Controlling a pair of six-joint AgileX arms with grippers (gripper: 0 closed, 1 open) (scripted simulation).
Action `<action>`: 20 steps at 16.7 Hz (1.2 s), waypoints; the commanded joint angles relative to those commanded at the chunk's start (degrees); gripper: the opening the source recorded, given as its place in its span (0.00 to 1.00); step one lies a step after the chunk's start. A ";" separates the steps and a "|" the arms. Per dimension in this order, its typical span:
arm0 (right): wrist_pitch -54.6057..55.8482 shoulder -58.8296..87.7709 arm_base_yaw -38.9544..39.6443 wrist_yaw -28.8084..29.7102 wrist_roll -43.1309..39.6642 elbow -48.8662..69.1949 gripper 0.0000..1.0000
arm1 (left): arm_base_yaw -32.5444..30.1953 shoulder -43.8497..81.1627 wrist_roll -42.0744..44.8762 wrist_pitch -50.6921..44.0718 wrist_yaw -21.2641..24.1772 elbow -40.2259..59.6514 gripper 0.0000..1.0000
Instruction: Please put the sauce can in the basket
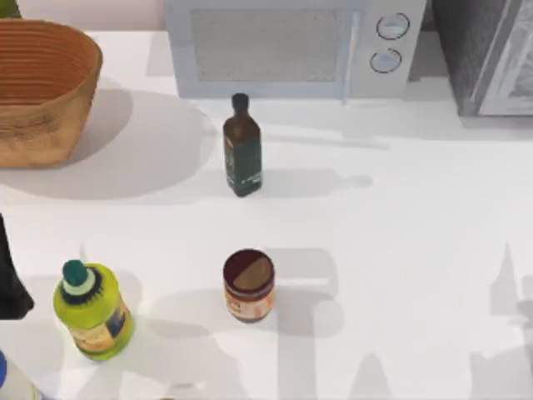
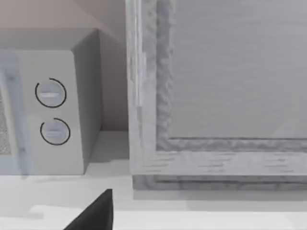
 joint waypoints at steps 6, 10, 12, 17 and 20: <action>0.00 0.00 0.00 0.00 0.00 0.00 1.00 | 0.05 5.49 3.66 -0.54 5.41 5.08 1.00; 0.00 0.00 0.00 0.00 0.00 0.00 1.00 | -0.39 18.54 12.78 -1.66 15.57 15.21 1.00; 0.00 0.00 0.00 0.00 0.00 0.00 1.00 | -1.25 26.98 19.06 -2.55 21.16 20.94 1.00; 0.00 0.00 0.00 0.00 0.00 0.00 1.00 | -5.42 52.11 35.83 -5.40 33.69 33.55 1.00; 0.00 0.00 0.00 0.00 0.00 0.00 1.00 | -9.65 67.67 44.79 -7.18 39.05 39.10 1.00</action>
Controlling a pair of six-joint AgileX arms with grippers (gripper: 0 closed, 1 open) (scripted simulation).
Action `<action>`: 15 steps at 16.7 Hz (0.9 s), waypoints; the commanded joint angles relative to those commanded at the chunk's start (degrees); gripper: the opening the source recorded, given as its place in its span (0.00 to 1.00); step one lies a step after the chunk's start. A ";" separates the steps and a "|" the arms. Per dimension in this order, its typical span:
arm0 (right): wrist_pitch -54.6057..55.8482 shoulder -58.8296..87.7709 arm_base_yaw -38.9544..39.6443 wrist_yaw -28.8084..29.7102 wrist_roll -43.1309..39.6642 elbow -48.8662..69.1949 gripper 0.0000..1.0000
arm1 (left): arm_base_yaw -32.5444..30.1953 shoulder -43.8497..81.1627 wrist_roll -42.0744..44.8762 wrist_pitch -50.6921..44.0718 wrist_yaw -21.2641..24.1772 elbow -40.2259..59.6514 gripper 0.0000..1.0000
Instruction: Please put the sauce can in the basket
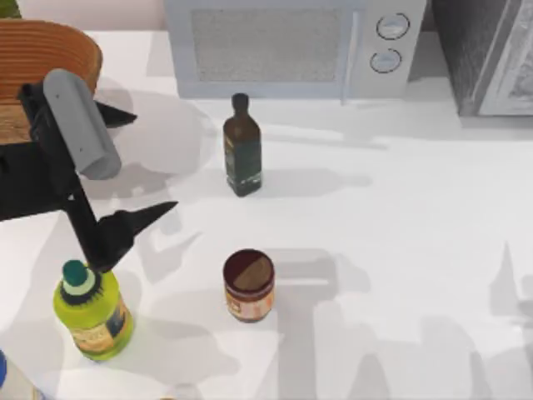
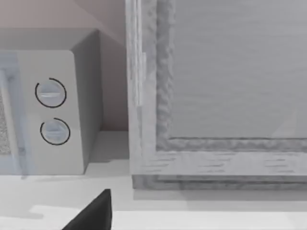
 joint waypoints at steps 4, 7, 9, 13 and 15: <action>0.00 0.00 0.00 0.00 0.00 0.00 1.00 | -6.02 16.36 7.01 -2.20 3.26 3.14 1.00; 0.00 0.00 0.00 0.00 0.00 0.00 1.00 | -8.60 23.13 8.80 -3.82 4.29 2.33 1.00; 0.00 0.00 0.00 0.00 0.00 0.00 1.00 | -9.01 24.67 9.13 -4.42 4.66 1.63 1.00; 0.00 0.00 0.00 0.00 0.00 0.00 1.00 | -8.73 24.51 9.06 -4.36 4.57 1.65 1.00; 0.00 0.00 0.00 0.00 0.00 0.00 1.00 | -9.19 24.79 8.53 -4.35 4.43 2.31 1.00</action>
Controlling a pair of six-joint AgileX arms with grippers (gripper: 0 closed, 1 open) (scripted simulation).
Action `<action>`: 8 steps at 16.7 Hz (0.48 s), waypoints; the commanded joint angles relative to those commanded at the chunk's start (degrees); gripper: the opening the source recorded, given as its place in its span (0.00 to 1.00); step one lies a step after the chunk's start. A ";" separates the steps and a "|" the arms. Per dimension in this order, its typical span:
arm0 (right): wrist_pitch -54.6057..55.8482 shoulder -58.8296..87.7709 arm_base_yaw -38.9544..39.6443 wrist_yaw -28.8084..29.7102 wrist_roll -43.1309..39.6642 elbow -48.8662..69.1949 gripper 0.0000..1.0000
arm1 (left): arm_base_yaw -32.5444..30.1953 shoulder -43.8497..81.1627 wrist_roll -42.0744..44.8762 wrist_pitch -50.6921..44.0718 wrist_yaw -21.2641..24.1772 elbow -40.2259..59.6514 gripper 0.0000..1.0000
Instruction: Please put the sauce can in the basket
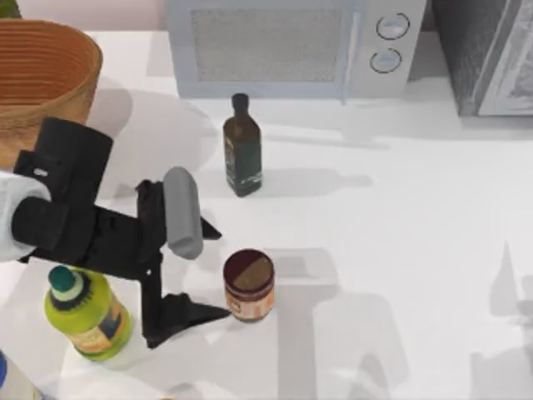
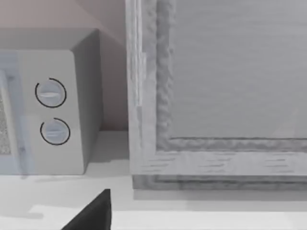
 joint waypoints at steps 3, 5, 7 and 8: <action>0.00 0.00 0.00 0.00 0.00 0.00 1.00 | -2.50 1.96 -2.81 0.85 -0.99 3.06 1.00; 0.00 0.00 0.00 0.00 0.00 0.00 1.00 | -4.58 4.19 -5.10 2.68 -1.97 4.94 1.00; 0.00 0.00 0.00 0.00 0.00 0.00 1.00 | -6.56 6.85 -7.13 5.74 -2.93 5.81 1.00; 0.00 0.00 0.00 0.00 0.00 0.00 1.00 | -7.41 8.20 -7.95 7.69 -3.36 5.71 1.00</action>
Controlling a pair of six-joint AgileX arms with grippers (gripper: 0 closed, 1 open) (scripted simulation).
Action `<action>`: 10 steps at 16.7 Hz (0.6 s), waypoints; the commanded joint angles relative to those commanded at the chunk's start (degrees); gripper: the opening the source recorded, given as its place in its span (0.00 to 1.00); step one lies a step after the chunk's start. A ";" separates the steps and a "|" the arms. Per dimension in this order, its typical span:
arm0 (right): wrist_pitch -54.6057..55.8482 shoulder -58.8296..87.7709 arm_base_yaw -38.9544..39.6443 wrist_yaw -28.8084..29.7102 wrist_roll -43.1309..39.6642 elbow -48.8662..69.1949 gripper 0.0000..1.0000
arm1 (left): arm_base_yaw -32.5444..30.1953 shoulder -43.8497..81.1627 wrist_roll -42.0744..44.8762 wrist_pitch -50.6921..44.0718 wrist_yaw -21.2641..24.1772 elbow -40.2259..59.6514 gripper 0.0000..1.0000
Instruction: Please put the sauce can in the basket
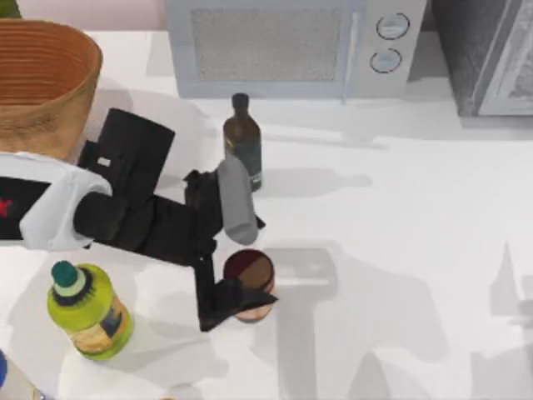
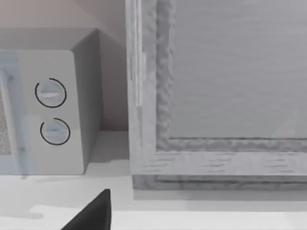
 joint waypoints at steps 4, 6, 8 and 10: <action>0.00 0.00 0.00 0.00 0.00 0.00 1.00 | -1.89 3.93 -1.82 8.40 -1.02 -3.35 1.00; 0.00 0.00 0.00 0.00 0.00 0.00 1.00 | -1.98 4.58 -2.02 11.21 -1.12 -5.43 1.00; 0.00 0.00 0.00 0.00 0.00 0.00 1.00 | -1.93 4.66 -2.05 11.97 -1.10 -6.11 1.00; 0.00 0.00 0.00 0.00 0.00 0.00 1.00 | -1.93 4.66 -2.05 11.97 -1.10 -6.11 1.00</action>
